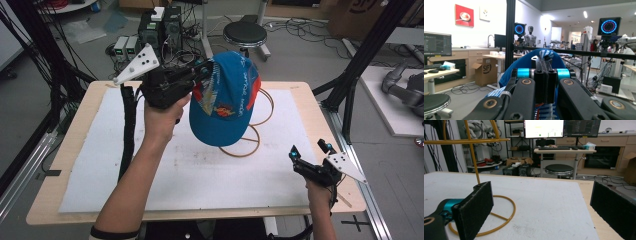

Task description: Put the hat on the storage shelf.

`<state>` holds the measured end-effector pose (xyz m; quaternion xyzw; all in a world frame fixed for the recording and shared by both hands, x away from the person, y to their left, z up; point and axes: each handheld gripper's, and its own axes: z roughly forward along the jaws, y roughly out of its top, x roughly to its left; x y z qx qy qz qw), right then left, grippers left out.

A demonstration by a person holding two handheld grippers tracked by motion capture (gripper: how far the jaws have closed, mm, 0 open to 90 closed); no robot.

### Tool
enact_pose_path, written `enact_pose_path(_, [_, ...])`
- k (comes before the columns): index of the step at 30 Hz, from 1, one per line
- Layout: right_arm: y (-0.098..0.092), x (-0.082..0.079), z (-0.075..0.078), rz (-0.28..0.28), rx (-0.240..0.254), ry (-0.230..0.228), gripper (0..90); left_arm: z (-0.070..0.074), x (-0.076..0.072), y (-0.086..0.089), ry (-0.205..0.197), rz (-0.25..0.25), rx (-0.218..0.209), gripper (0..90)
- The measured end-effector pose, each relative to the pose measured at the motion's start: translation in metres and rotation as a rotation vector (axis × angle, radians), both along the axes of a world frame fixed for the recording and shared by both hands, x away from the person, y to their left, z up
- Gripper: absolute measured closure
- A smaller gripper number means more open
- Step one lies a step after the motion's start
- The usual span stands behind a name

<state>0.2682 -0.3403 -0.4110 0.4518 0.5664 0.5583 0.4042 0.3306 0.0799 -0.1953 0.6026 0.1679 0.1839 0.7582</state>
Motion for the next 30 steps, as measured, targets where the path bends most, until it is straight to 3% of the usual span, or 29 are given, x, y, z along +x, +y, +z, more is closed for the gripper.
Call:
enact_pose_path(8, [-0.001, 0.000, 0.000, 0.000, -0.002, 0.000, 4.4, -0.005, 0.007, -0.021, -0.019, 0.008, 0.051, 89.4])
enact_pose_path(18, [-0.001, 0.001, -0.001, 0.002, -0.001, 0.000, 4.4, -0.010, 0.020, -0.033, -0.047, 0.046, 0.103, 89.4])
enact_pose_path(30, [-0.001, 0.001, -0.001, 0.005, -0.005, 0.004, 4.4, -0.020, 0.042, -0.042, -0.021, 0.075, 0.158, 89.3])
